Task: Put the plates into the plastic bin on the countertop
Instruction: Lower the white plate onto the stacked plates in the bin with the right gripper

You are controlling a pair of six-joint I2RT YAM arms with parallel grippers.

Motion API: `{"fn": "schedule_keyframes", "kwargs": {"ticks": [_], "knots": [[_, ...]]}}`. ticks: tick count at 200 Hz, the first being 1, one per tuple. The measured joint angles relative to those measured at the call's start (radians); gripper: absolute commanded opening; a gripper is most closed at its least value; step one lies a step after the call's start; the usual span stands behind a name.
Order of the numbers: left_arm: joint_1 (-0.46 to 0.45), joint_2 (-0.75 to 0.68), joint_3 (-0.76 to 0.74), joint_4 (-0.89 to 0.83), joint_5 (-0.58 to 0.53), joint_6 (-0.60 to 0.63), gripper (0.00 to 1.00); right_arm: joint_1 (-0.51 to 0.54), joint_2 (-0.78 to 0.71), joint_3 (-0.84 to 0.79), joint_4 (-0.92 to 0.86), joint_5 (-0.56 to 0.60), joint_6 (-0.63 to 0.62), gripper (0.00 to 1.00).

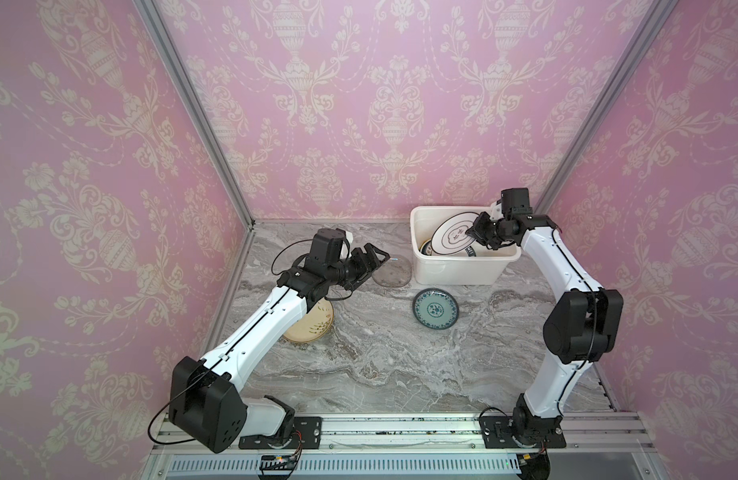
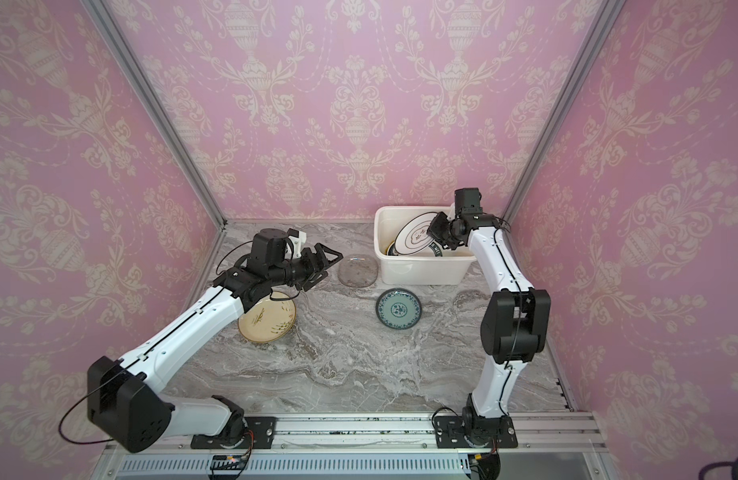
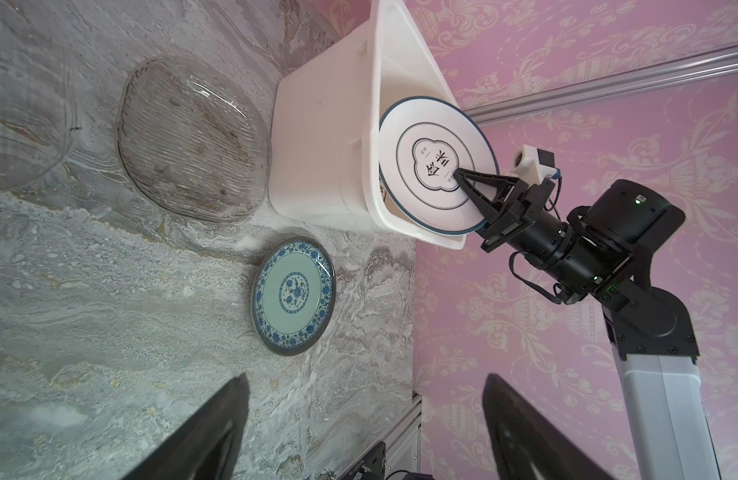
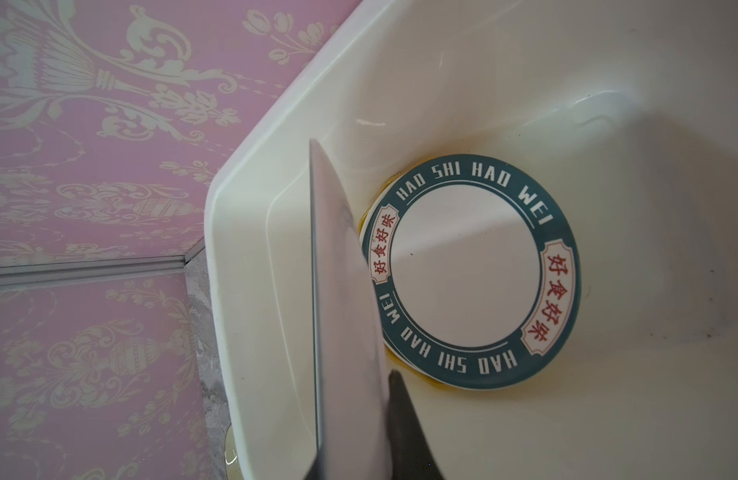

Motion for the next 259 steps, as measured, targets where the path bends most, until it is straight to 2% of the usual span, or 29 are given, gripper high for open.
{"fn": "schedule_keyframes", "kwargs": {"ticks": [13, 16, 21, 69, 147, 163, 182, 209, 259], "knots": [[0.0, 0.011, 0.008, 0.0, 0.007, 0.0, 0.92, 0.0, 0.032, 0.014, 0.0, 0.007, -0.013, 0.0], [0.0, 0.015, 0.009, 0.0, 0.009, 0.0, 0.97, 0.0, 0.041, 0.017, 0.0, 0.007, -0.015, 0.0], [0.0, 0.02, 0.011, 0.0, 0.01, 0.001, 0.99, 0.0, 0.051, 0.023, 0.001, 0.009, -0.017, 0.0], [-0.002, 0.063, 0.018, -0.004, 0.031, 0.0, 0.99, 0.0, 0.135, 0.035, 0.004, 0.011, -0.042, 0.0], [-0.007, 0.073, 0.022, -0.007, 0.044, 0.0, 0.99, 0.001, 0.176, 0.035, 0.004, 0.01, -0.071, 0.0], [-0.007, 0.073, 0.022, -0.007, 0.048, 0.0, 0.99, 0.0, 0.176, 0.035, 0.004, 0.013, -0.075, 0.04], [-0.007, 0.073, 0.022, -0.007, 0.055, 0.0, 0.99, 0.0, 0.176, 0.035, 0.003, 0.016, -0.075, 0.15], [-0.007, 0.074, 0.022, -0.007, 0.055, -0.001, 0.99, 0.001, 0.179, 0.036, -0.015, 0.043, -0.09, 0.21], [-0.007, 0.076, 0.022, -0.005, 0.062, -0.009, 0.99, 0.0, 0.207, 0.051, -0.068, 0.085, -0.099, 0.26]]}}
